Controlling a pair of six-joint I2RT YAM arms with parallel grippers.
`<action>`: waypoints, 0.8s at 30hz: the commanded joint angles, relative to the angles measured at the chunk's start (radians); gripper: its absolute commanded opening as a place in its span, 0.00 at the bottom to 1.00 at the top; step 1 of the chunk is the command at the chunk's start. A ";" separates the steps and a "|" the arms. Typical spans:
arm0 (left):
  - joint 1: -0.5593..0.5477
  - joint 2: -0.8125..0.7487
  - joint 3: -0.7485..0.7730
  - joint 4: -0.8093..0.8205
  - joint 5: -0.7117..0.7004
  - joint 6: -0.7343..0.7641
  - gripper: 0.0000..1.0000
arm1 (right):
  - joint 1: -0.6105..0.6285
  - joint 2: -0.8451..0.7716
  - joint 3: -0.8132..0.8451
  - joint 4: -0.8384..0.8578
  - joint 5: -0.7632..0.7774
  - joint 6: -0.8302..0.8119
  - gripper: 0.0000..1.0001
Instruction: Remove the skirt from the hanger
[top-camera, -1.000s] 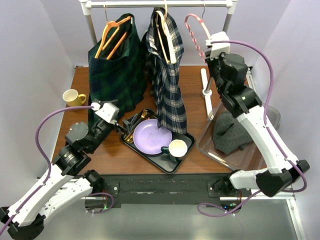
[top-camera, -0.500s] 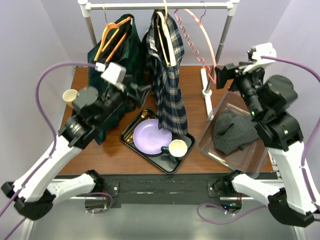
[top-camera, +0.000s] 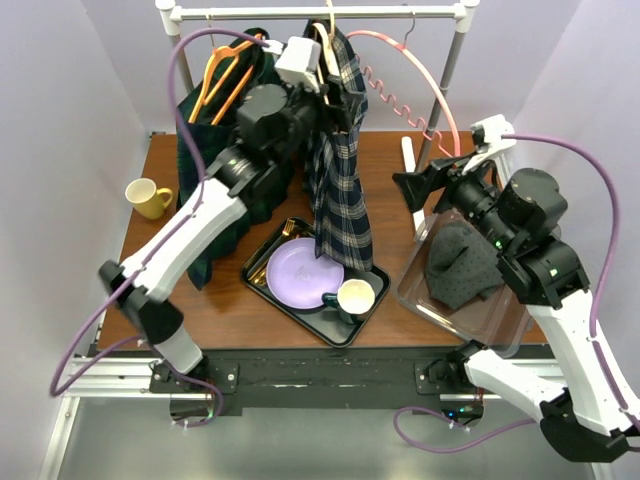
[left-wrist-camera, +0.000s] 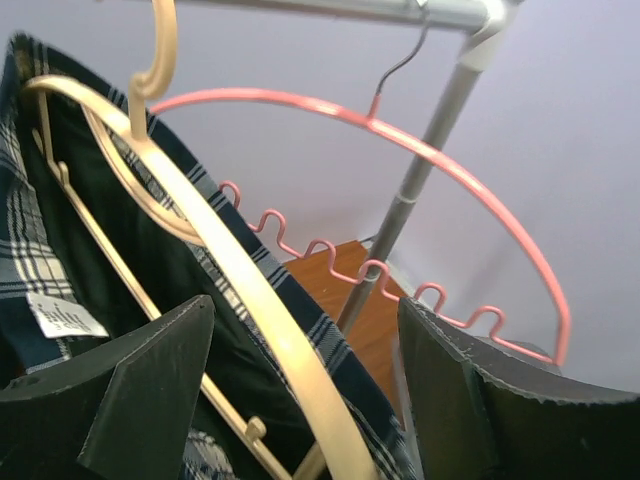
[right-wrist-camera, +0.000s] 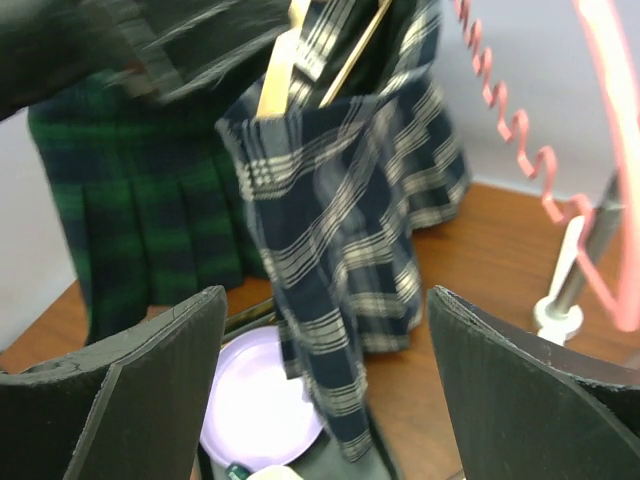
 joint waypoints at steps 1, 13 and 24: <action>0.000 0.074 0.100 0.008 -0.073 -0.002 0.77 | -0.001 -0.021 -0.027 0.091 -0.073 0.051 0.84; 0.019 0.081 0.047 0.132 0.058 -0.067 0.52 | 0.005 -0.052 -0.051 0.096 -0.054 0.020 0.85; 0.128 0.105 -0.007 0.229 0.300 -0.235 0.21 | 0.005 -0.063 -0.048 0.097 -0.060 0.019 0.85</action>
